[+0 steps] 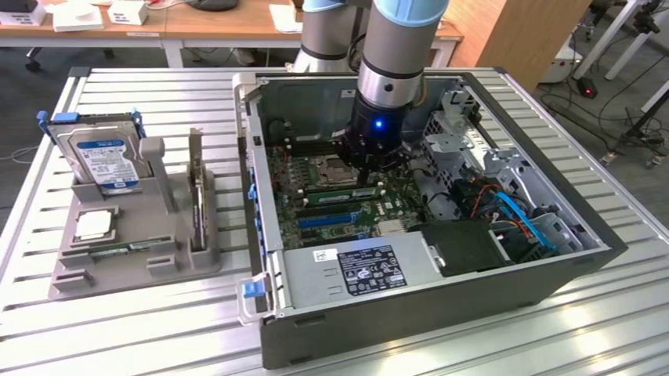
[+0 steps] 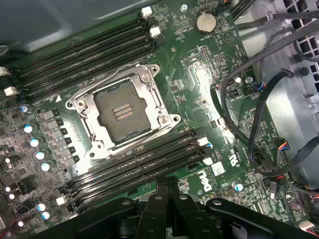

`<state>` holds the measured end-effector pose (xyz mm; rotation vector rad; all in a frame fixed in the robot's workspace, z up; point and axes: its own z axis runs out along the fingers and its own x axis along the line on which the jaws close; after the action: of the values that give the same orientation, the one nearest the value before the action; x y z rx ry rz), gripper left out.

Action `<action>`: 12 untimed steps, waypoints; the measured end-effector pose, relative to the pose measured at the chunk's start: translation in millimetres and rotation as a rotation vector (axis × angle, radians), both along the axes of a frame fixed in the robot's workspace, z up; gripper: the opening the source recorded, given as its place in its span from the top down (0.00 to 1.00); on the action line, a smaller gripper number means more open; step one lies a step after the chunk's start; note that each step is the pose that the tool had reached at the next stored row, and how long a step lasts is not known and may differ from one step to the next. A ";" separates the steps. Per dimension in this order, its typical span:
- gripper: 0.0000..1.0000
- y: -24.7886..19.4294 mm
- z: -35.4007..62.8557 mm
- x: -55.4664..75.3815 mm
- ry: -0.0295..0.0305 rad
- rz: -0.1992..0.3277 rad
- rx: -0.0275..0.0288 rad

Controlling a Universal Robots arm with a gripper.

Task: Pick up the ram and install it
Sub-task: 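Press down the ram until it locks into place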

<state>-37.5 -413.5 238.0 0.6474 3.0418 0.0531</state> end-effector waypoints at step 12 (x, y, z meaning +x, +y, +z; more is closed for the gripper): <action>0.91 0.0 0.0 0.0 0.0000 0.007 0.0000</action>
<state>-37.5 -413.5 238.0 0.6366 3.0442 0.0533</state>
